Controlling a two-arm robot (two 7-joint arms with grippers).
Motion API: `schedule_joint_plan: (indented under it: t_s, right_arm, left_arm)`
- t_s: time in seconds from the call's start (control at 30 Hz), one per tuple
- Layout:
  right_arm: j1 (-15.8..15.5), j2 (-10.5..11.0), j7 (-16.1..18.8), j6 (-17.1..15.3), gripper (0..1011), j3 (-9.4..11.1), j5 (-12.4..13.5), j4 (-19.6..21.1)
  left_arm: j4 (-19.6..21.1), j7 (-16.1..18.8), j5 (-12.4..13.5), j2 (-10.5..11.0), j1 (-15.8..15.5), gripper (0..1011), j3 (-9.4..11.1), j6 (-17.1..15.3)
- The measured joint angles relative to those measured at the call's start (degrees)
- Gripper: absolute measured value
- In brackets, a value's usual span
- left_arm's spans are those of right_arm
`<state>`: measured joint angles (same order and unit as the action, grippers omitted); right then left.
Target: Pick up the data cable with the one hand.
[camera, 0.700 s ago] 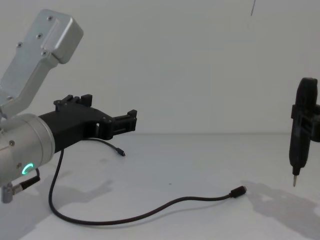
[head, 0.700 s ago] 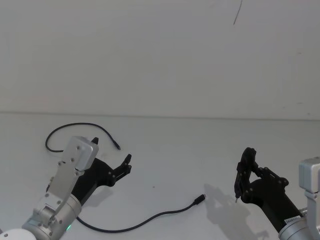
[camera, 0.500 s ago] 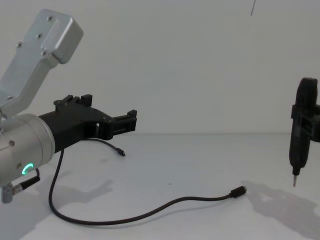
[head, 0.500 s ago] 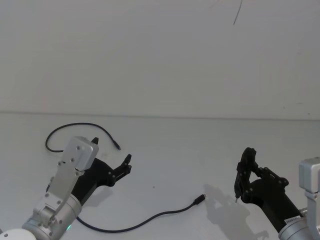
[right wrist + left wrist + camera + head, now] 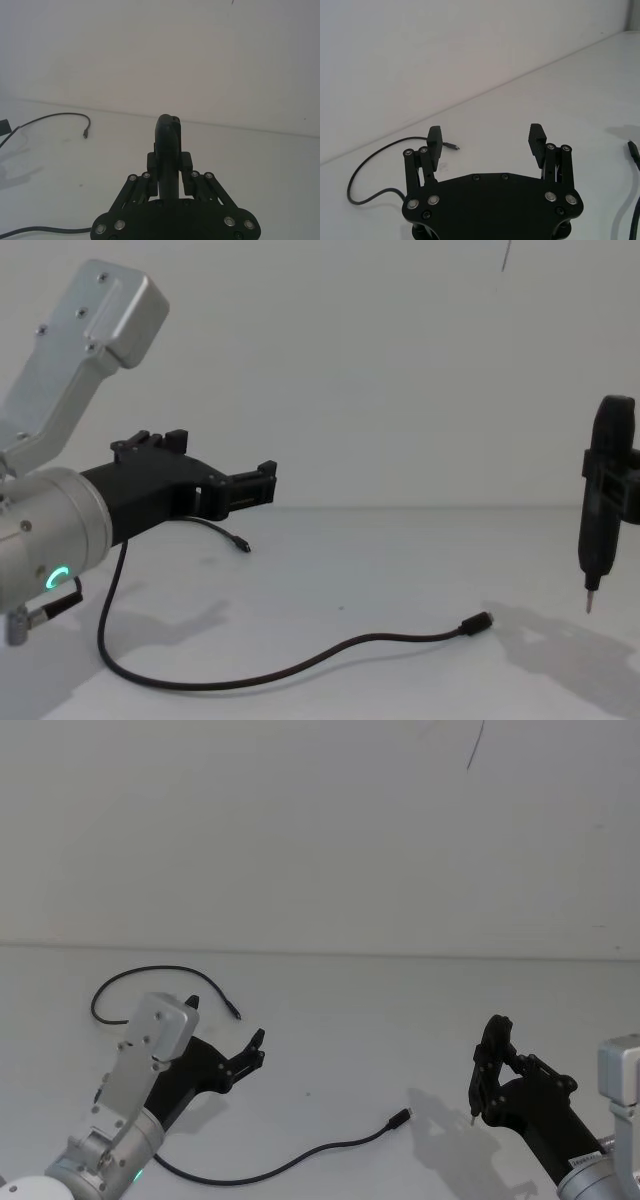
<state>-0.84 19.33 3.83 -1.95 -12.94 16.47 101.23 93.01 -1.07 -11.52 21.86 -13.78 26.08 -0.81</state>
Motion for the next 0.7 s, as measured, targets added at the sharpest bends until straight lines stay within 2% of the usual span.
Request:
schedule_joint_plan:
  t_s: [0.37,0.7]
  right_arm:
    - [0.0,0.0,0.0,0.0,269,0.0,0.0,0.0]
    - [0.0,0.0,0.0,0.0,269,0.0,0.0,0.0]
  left_arm:
    - [-1.74,-4.96,-1.4,0.02,-1.89,1001,1.05,-0.16]
    - [-4.53,-12.68,-3.58,0.21,-4.77,1001,2.72,-1.54]
